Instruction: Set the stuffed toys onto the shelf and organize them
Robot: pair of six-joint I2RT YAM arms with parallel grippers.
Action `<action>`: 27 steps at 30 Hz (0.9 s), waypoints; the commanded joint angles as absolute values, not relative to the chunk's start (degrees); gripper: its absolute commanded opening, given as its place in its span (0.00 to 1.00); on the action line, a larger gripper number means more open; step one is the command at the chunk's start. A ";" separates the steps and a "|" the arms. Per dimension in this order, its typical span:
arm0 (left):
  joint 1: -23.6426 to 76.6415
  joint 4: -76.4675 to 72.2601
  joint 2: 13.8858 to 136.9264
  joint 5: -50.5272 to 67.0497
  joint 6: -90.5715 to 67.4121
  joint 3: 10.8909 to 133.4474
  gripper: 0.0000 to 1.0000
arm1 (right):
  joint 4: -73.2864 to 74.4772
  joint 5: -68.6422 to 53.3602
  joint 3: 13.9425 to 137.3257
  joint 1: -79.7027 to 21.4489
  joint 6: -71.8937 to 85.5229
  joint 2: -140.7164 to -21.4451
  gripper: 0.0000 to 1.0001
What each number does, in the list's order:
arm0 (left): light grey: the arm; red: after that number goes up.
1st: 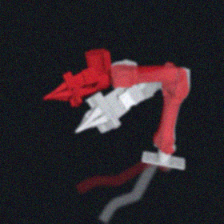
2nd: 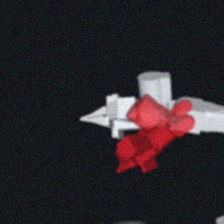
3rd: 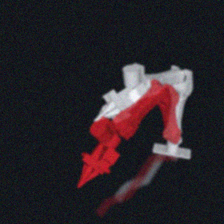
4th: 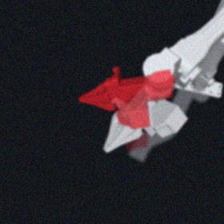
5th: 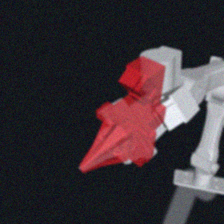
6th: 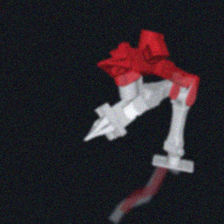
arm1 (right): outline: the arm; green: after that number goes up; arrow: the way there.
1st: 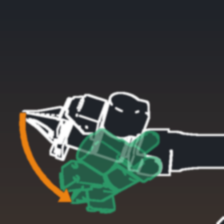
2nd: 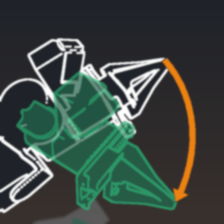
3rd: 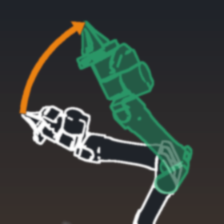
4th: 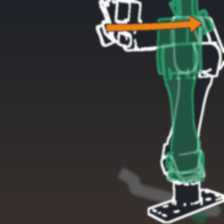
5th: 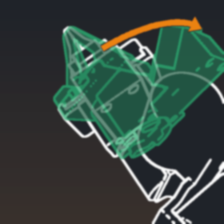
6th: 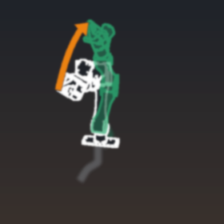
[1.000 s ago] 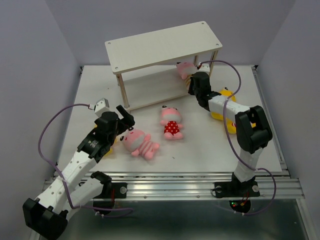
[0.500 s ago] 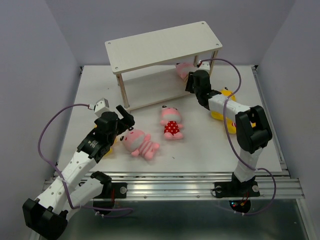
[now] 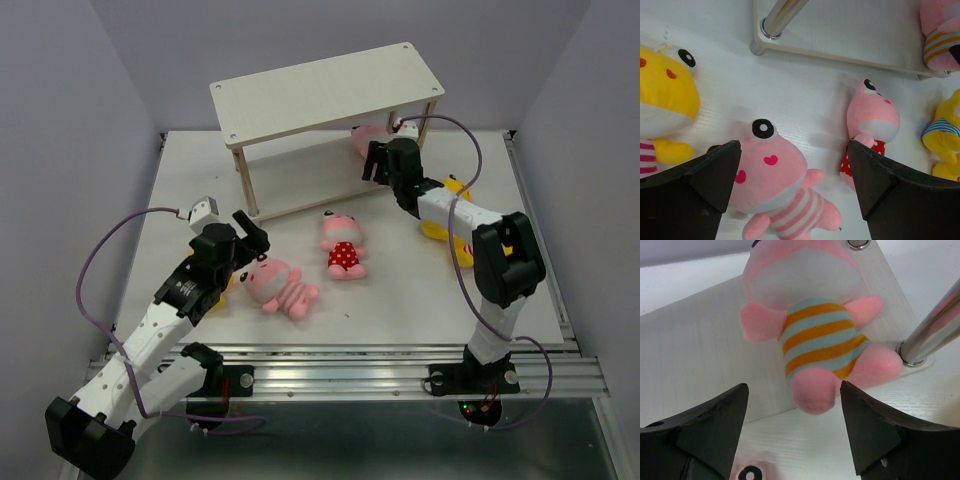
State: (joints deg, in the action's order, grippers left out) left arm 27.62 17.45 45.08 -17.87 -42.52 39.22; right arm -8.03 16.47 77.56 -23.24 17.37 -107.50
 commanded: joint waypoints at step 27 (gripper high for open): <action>27.33 24.26 41.14 -12.57 -47.02 36.13 0.99 | 7.20 -8.88 45.97 -33.74 18.27 -68.83 1.00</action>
State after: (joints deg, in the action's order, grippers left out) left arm 27.62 22.13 42.68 -12.69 -45.63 37.10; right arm 6.24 -5.54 47.88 -30.65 14.28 -71.83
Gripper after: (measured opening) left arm 0.986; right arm 0.998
